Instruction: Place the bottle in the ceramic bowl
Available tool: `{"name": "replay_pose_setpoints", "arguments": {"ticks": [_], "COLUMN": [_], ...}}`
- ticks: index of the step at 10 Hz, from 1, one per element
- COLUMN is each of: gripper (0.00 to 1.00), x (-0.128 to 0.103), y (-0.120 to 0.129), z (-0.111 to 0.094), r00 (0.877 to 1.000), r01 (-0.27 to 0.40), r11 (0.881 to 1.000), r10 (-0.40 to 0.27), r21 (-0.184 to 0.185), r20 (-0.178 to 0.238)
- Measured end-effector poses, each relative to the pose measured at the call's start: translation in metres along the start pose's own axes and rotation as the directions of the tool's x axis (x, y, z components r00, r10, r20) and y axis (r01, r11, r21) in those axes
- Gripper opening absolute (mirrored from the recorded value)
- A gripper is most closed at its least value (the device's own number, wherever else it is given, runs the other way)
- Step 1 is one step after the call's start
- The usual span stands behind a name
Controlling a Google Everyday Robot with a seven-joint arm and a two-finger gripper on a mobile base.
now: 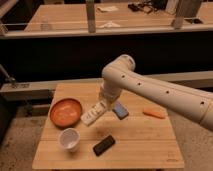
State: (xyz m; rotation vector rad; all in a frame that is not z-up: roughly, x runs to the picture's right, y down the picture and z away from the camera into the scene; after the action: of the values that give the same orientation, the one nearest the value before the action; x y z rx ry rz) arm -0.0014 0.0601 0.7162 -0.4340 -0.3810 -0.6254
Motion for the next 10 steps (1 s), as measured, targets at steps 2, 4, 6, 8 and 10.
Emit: {"name": "replay_pose_setpoints", "arguments": {"ticks": [2, 4, 6, 8, 10], "gripper": [0.03, 0.03, 0.03, 0.03, 0.03], "x": [-0.01, -0.013, -0.011, -0.02, -0.029], "y": [-0.016, -0.027, -0.036, -0.049, -0.063], "z": [0.003, 0.005, 0.004, 0.008, 0.011], "r00": [1.0, 0.999, 0.999, 0.997, 0.996], "r01": [0.021, 0.034, 0.051, 0.075, 0.09], "r11": [1.0, 0.999, 0.999, 0.997, 0.995], "r10": [-0.021, -0.034, -0.051, -0.075, -0.09], "r21": [0.004, 0.009, 0.017, 0.022, 0.03], "r20": [0.0, -0.006, -0.008, -0.01, -0.011]}}
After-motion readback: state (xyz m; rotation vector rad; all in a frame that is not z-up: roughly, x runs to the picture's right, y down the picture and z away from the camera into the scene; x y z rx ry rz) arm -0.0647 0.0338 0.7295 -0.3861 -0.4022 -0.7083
